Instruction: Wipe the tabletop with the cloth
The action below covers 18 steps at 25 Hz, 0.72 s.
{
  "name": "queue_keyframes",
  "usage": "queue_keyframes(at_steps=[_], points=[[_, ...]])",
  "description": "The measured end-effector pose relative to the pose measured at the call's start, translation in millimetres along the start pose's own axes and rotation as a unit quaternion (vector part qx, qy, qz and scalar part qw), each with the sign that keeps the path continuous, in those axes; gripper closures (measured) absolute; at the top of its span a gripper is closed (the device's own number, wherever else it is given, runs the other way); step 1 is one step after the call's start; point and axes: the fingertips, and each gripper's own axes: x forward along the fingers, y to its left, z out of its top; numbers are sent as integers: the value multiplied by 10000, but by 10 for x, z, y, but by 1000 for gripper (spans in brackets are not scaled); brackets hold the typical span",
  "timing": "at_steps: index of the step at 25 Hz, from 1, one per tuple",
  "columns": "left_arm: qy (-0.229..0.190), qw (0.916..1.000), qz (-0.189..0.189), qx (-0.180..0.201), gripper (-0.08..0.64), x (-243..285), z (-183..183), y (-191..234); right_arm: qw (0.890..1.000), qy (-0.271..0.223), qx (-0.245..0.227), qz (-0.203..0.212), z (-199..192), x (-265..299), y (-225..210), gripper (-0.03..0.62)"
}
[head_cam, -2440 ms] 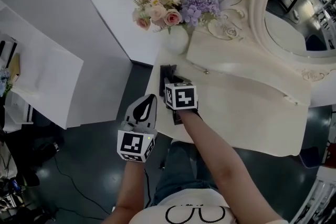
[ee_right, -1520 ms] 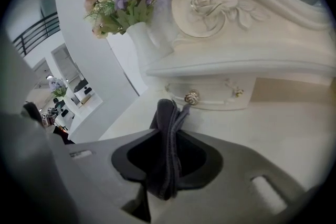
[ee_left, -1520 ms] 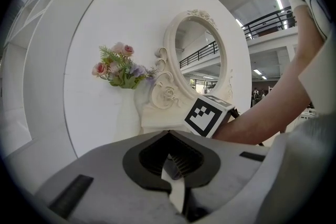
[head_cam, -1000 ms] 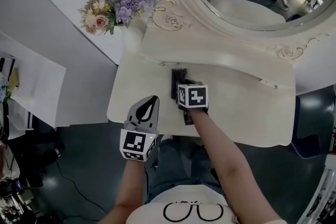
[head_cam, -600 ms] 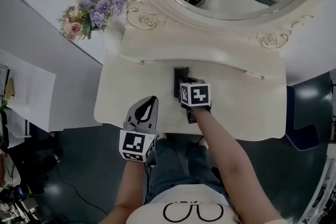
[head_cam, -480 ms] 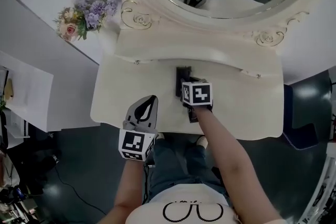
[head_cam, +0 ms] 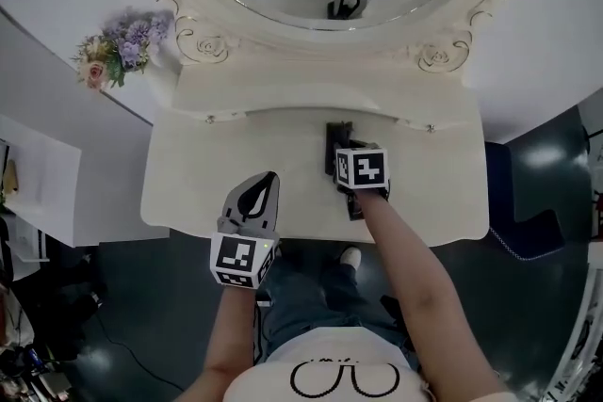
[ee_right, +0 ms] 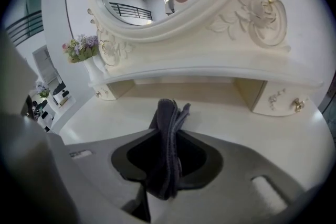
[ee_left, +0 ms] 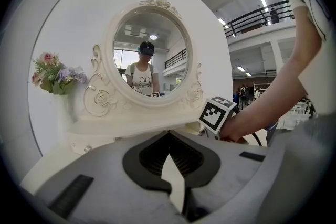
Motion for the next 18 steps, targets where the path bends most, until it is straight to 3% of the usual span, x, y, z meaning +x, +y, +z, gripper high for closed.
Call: queue_keyframes(at_steps=[9,18], points=[[5,9998,-122,137,563,230,67,-443,9996,-66,157,-238,-115,-285,-734,502],[-11,9995,-188,256,563,433,210,-723,9976,-90,0,-681,-219,-584,-1421,502]])
